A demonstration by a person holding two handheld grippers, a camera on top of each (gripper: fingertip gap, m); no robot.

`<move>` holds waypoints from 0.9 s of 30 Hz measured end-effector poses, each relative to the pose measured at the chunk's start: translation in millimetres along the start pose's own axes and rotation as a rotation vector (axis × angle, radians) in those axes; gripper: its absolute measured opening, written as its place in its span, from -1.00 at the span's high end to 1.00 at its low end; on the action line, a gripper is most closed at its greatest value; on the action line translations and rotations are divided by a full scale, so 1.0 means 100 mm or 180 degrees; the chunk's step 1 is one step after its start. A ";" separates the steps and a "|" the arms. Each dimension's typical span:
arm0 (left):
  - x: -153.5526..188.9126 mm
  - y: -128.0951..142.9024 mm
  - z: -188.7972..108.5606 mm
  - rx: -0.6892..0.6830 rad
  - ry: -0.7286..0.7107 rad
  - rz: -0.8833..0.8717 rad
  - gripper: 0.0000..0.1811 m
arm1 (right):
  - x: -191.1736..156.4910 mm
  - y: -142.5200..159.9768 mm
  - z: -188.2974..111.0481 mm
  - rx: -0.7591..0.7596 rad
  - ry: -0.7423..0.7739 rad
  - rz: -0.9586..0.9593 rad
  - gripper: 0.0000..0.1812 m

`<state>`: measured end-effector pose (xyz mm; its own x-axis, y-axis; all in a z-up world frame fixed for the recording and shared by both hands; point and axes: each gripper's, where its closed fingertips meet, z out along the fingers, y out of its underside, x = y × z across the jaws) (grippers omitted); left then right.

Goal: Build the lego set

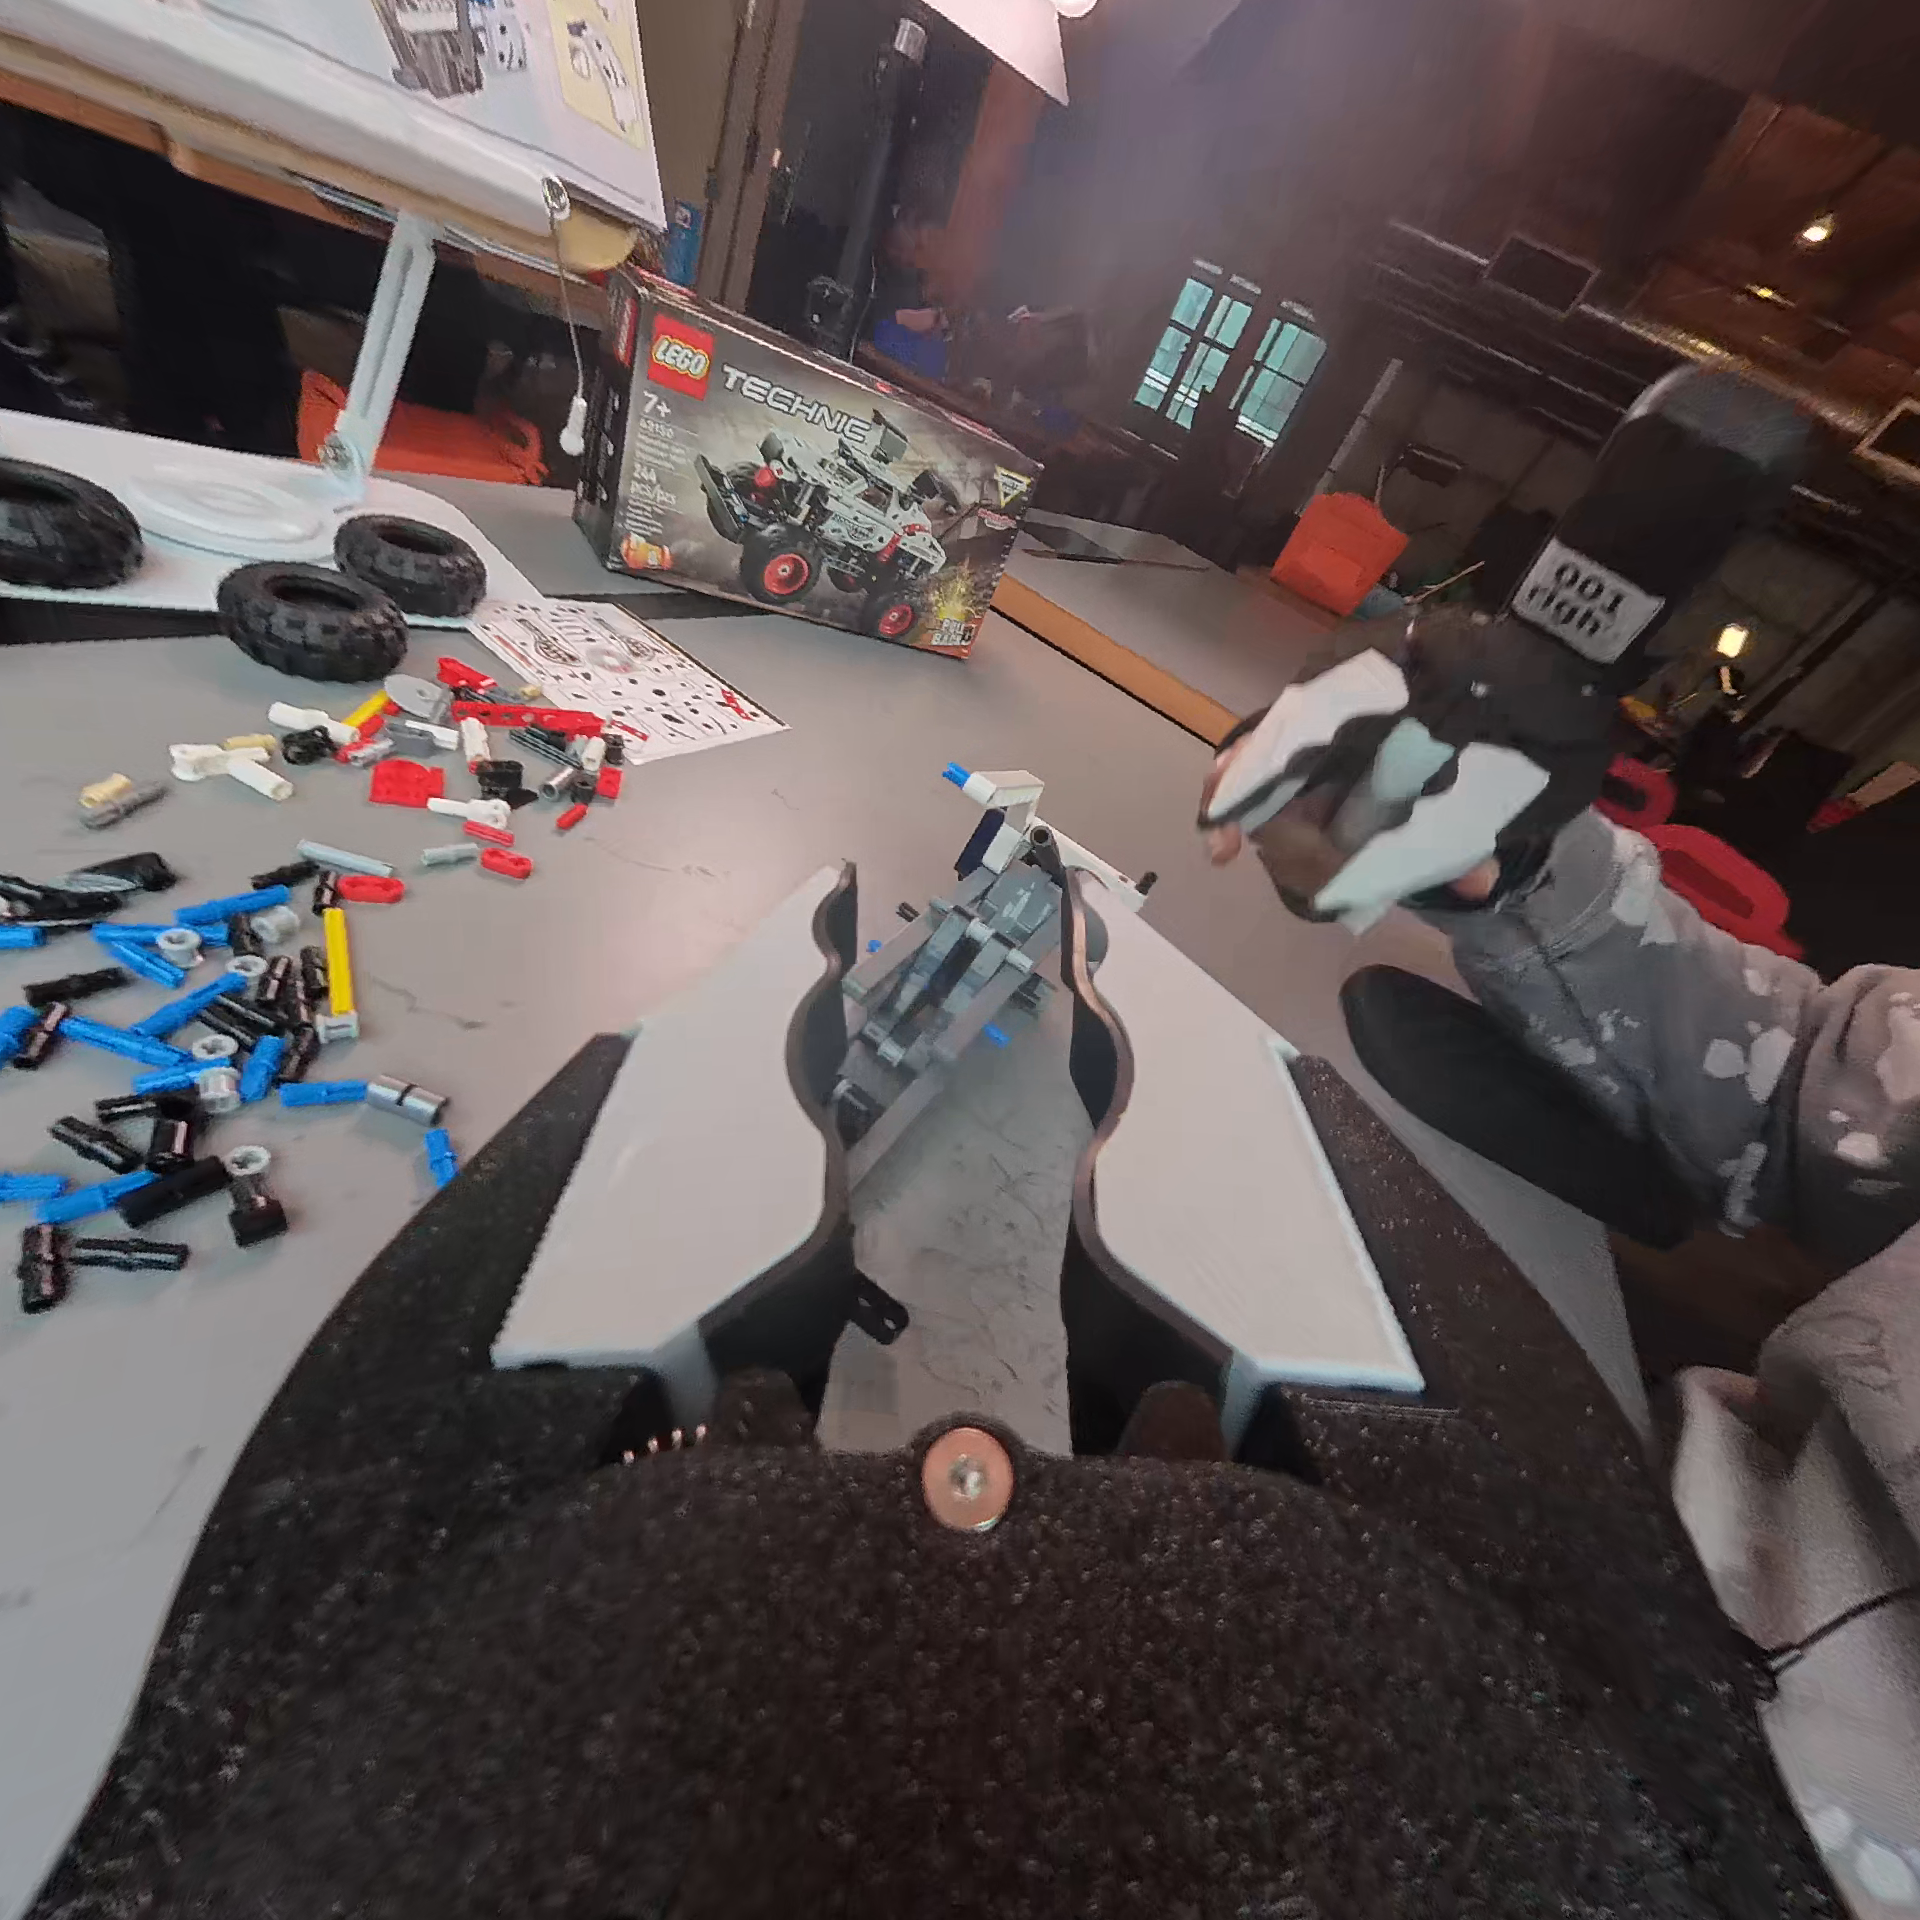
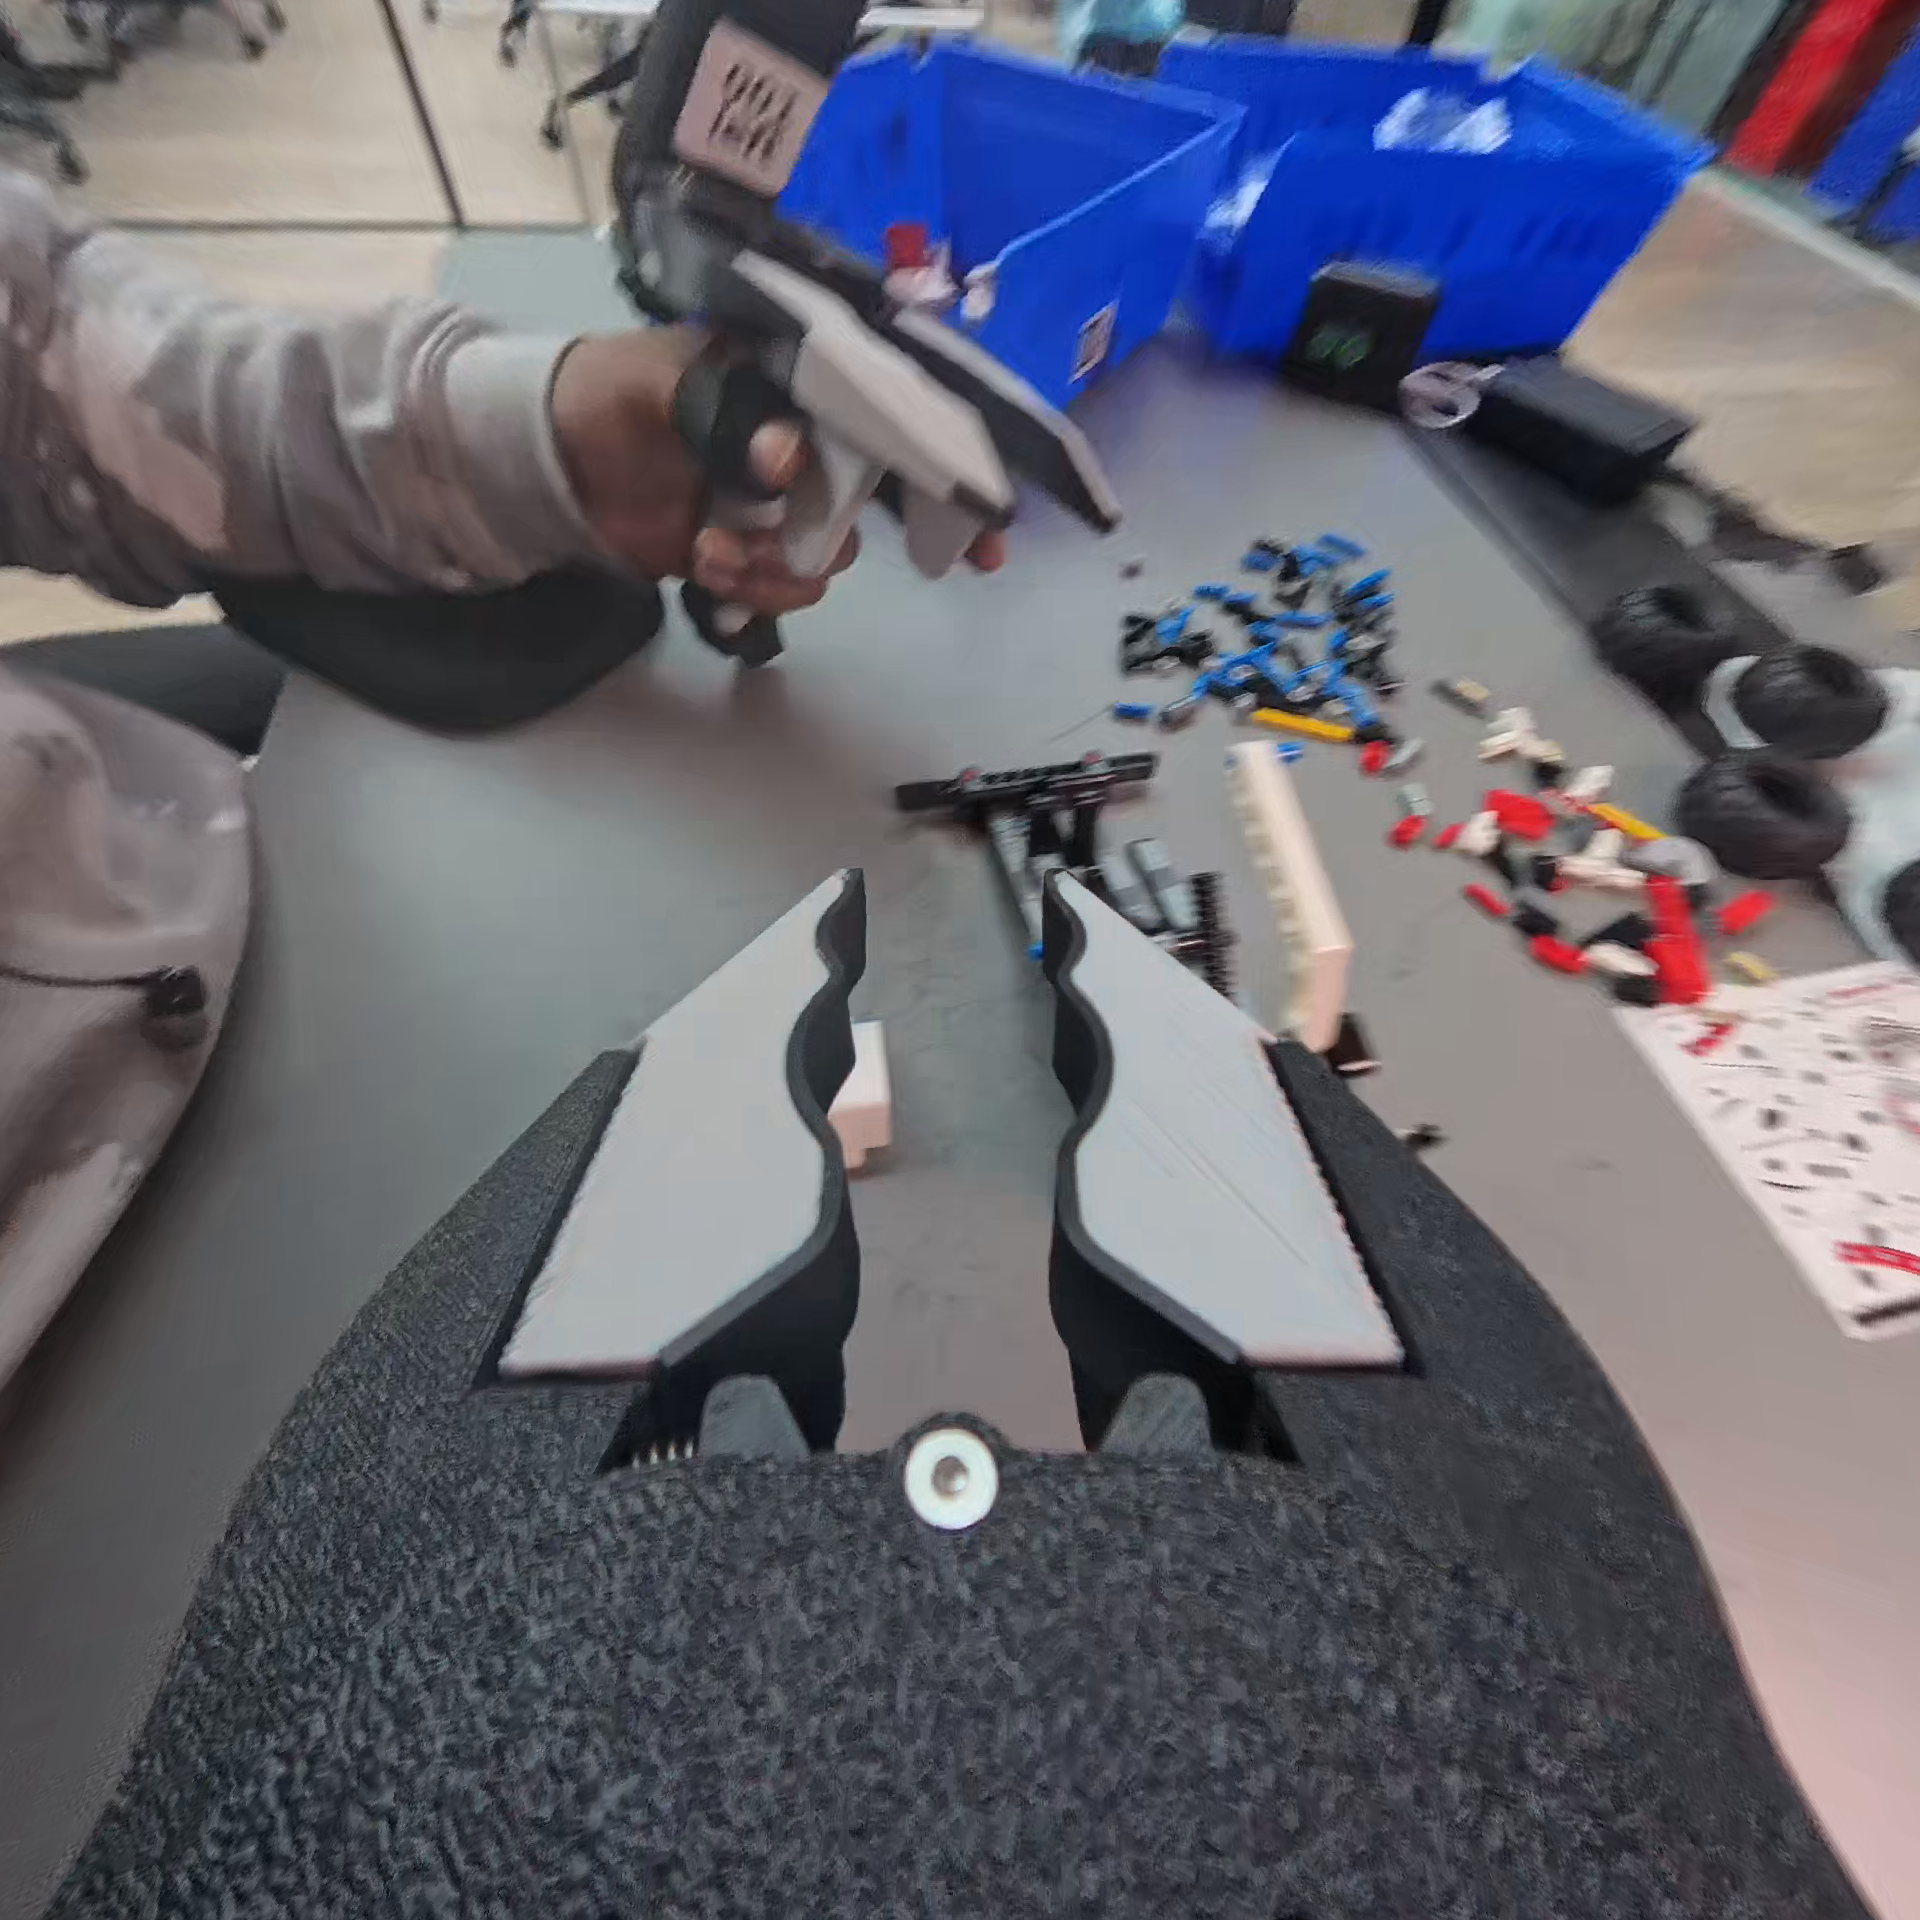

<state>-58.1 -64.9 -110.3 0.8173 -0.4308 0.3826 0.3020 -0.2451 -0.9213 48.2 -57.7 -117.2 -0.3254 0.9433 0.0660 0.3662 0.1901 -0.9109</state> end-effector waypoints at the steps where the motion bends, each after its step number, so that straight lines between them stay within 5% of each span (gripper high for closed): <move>1: -0.01 -0.01 0.00 0.0010 -0.0051 0.0102 0.59 | 0.23 -0.11 -0.11 0.0117 0.0268 0.0026 0.65; 5: -0.02 0.02 0.03 -0.0033 -0.0134 0.0289 0.60 | 1.37 0.07 -0.28 -0.0252 0.1087 0.0325 0.58; 11: -0.03 0.05 0.02 -0.0064 -0.0241 0.0470 0.61 | 2.93 1.20 -0.02 -0.1415 0.1584 0.1325 0.18; 13: -0.04 0.05 0.01 -0.0063 -0.0256 0.0466 0.62 | 3.12 1.36 0.10 -0.1600 0.1566 0.1541 0.10; 19: -0.03 0.06 0.02 -0.0081 -0.0154 0.0372 0.63 | 3.27 1.29 0.30 -0.1505 0.1728 0.1540 0.29; 27: 0.06 0.16 0.07 -0.0243 -0.0108 0.0576 0.63 | 3.35 1.30 0.22 -0.1570 0.1941 0.1360 0.86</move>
<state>-45.1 -65.4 -123.3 0.8714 -0.4445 0.2075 0.1118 -0.2319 -0.9663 -32.3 277.0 -222.2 0.3936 0.9144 0.0943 0.7291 -0.2480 -0.6379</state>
